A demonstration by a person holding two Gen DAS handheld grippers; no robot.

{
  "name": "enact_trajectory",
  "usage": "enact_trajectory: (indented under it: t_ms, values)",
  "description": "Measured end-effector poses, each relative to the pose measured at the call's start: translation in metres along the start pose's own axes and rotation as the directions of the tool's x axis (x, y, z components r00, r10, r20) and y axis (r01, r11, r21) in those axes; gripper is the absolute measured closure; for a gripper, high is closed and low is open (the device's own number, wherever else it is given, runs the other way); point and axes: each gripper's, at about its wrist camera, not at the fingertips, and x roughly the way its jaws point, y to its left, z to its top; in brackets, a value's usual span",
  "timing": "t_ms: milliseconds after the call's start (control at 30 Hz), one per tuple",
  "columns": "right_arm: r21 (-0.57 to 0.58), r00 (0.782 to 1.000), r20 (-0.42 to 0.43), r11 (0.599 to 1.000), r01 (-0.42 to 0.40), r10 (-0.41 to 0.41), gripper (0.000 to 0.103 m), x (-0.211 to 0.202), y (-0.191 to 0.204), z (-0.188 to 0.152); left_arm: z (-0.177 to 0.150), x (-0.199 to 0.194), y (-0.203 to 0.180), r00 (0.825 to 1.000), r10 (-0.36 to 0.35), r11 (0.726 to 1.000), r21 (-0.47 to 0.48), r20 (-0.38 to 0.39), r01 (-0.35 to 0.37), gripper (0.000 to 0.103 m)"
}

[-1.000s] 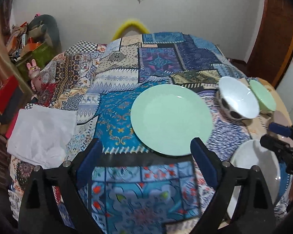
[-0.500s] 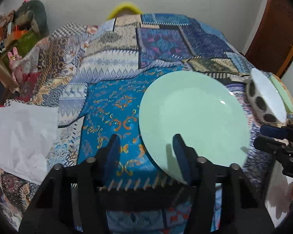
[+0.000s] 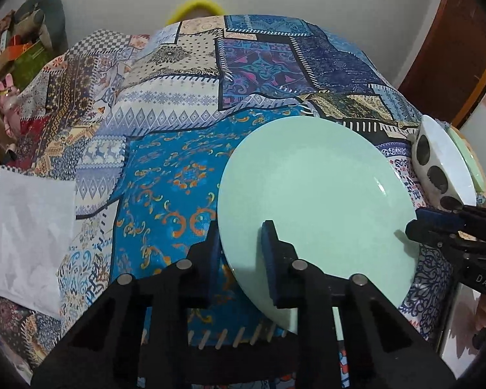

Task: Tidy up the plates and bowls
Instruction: 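Lift the pale green plate with both tools and carry it toward the white plate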

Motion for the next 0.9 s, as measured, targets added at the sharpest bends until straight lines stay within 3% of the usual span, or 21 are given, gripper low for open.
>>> enact_trajectory:
  t_ms: [267, 533, 667, 767, 900]
  values:
    - [0.037, 0.998, -0.025, 0.998, -0.06, 0.061, 0.079, 0.004, 0.0, -0.001, -0.021, -0.018, 0.002, 1.0, -0.01, 1.0, -0.02, -0.024, 0.01, 0.082]
    - [-0.042, 0.989, -0.073, 0.99, -0.132, 0.129, 0.079, 0.0, 0.022, -0.016, -0.06, -0.049, 0.013, 0.999, -0.008, 0.998, -0.061, -0.042, 0.005, 0.082]
    - [-0.1, 0.988, -0.092, 0.987, -0.13, 0.121, 0.08, 0.002, 0.032, -0.021, -0.078, -0.06, 0.018, 0.998, -0.033, 0.996, -0.08, -0.058, 0.029, 0.081]
    - [-0.087, 0.988, -0.102, 0.988, -0.126, 0.117, 0.081, 0.006, 0.029, -0.015, -0.079, -0.061, 0.017, 0.998, 0.003, 0.999, -0.053, -0.056, -0.006, 0.075]
    - [-0.052, 0.986, -0.111, 0.99, -0.129, 0.123, 0.081, 0.016, 0.023, -0.005, -0.073, -0.057, 0.016, 0.998, 0.027, 0.999, -0.034, -0.057, -0.029, 0.075]
